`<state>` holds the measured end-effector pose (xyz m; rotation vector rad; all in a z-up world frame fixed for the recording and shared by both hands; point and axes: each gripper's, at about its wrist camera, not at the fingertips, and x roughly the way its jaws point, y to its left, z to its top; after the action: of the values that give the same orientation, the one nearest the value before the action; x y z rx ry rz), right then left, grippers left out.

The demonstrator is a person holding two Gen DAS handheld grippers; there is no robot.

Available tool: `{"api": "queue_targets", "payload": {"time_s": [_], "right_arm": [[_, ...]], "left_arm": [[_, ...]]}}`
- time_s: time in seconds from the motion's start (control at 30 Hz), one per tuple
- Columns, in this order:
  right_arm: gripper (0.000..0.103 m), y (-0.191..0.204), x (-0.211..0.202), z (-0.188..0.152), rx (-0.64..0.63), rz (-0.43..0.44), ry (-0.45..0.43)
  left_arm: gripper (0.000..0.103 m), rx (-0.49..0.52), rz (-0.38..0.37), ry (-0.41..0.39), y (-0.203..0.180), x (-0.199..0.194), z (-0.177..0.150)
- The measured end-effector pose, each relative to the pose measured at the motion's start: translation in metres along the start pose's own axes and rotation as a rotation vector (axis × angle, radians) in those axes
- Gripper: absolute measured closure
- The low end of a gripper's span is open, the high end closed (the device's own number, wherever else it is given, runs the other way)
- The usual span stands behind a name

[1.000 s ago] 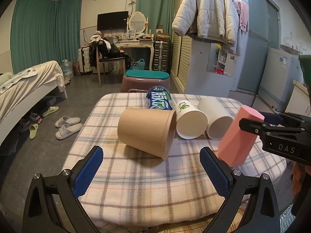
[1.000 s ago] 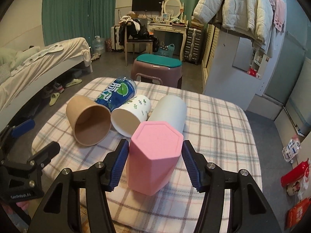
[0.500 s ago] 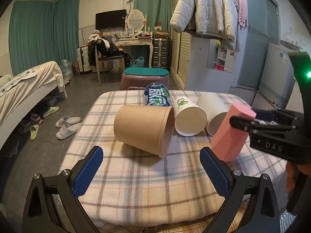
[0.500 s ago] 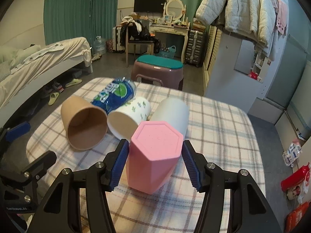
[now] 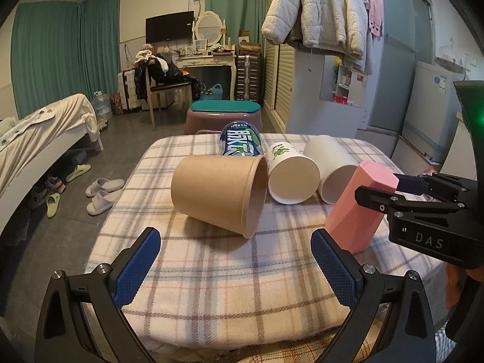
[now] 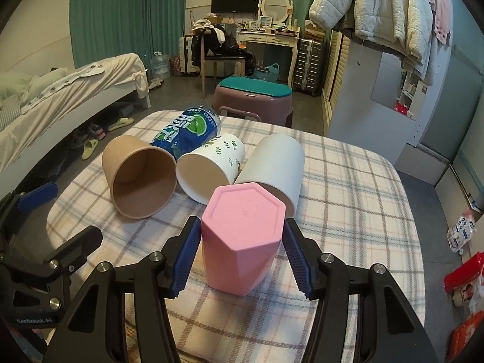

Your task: Flip cup upside down

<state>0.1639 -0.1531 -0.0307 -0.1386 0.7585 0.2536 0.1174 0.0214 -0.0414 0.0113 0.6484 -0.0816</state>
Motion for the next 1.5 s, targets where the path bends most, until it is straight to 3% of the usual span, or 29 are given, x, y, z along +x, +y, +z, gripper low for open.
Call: {"api": "queue_targets", "payload": {"time_s": [0.33, 0.53, 0.87, 1.03, 1.17, 1.33, 1.5], "right_arm": [[0.044, -0.005, -0.029, 0.005, 0.037, 0.026, -0.082], [0.044, -0.013, -0.071, 0.002, 0.05, 0.028, -0.159], [0.042, -0.031, -0.134, -0.047, 0.107, 0.028, -0.229], [0.031, -0.035, -0.146, -0.08, 0.129, 0.009, -0.263], [0.013, -0.039, -0.15, -0.1, 0.15, 0.0, -0.29], [0.013, -0.036, -0.149, -0.11, 0.145, -0.011, -0.302], [0.005, -0.036, -0.151, -0.113, 0.138, -0.016, -0.315]], "left_arm": [[0.001, 0.002, 0.023, -0.02, -0.006, -0.021, 0.0], [0.001, 0.017, 0.019, -0.068, -0.021, -0.047, 0.004], [0.001, -0.006, 0.004, -0.188, -0.039, -0.092, -0.012], [0.001, -0.023, 0.005, -0.276, -0.044, -0.114, -0.027], [0.0, -0.029, 0.02, -0.306, -0.045, -0.122, -0.038], [0.0, -0.046, 0.05, -0.312, -0.042, -0.122, -0.04], [0.0, -0.062, 0.065, -0.308, -0.039, -0.12, -0.039]]}}
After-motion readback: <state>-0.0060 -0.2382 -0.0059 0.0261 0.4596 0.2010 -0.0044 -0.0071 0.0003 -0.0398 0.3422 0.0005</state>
